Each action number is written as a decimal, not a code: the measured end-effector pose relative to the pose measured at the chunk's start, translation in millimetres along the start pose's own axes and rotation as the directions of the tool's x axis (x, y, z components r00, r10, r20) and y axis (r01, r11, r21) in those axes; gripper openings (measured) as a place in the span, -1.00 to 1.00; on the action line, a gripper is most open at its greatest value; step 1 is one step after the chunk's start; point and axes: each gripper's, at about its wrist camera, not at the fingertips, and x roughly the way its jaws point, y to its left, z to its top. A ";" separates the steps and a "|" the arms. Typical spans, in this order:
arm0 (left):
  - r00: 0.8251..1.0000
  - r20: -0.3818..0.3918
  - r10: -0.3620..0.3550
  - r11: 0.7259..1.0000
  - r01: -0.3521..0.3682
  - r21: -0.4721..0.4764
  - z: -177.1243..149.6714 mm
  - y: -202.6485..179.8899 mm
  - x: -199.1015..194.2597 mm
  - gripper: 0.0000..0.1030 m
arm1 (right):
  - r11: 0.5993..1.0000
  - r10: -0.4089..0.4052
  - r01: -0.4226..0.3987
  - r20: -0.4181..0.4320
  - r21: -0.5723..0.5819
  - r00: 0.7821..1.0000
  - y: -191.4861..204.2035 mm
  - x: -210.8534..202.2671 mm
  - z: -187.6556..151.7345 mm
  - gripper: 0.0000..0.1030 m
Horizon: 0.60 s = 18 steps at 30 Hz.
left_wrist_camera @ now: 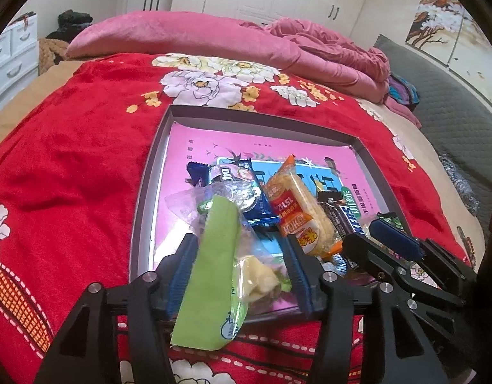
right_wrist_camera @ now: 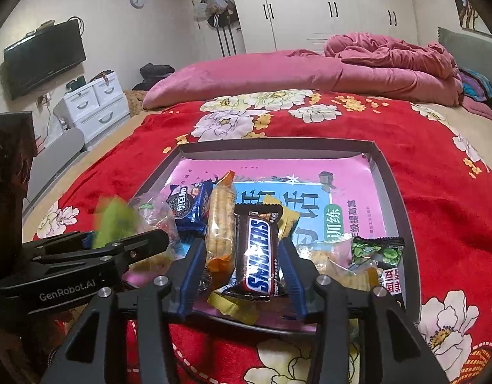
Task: Organize snacks
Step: 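Lower both snacks into the tray, open both grippers and pull back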
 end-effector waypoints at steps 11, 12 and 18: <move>1.000 0.025 0.002 1.000 -0.002 -0.001 1.3 0.8 -5.1 0.36 | 1.000 -0.024 0.023 0.024 0.015 0.999 -5.6 -6.9 1.2 0.04; 0.999 0.032 -0.001 1.000 0.001 0.002 1.5 0.3 -6.8 0.36 | 0.999 -0.031 0.031 0.030 0.017 0.999 -6.3 -8.3 1.5 0.08; 0.998 0.068 0.002 1.000 -0.003 0.015 1.6 -1.8 -16.3 0.45 | 0.997 -0.073 0.070 0.091 0.036 0.993 -12.9 -22.9 5.1 0.31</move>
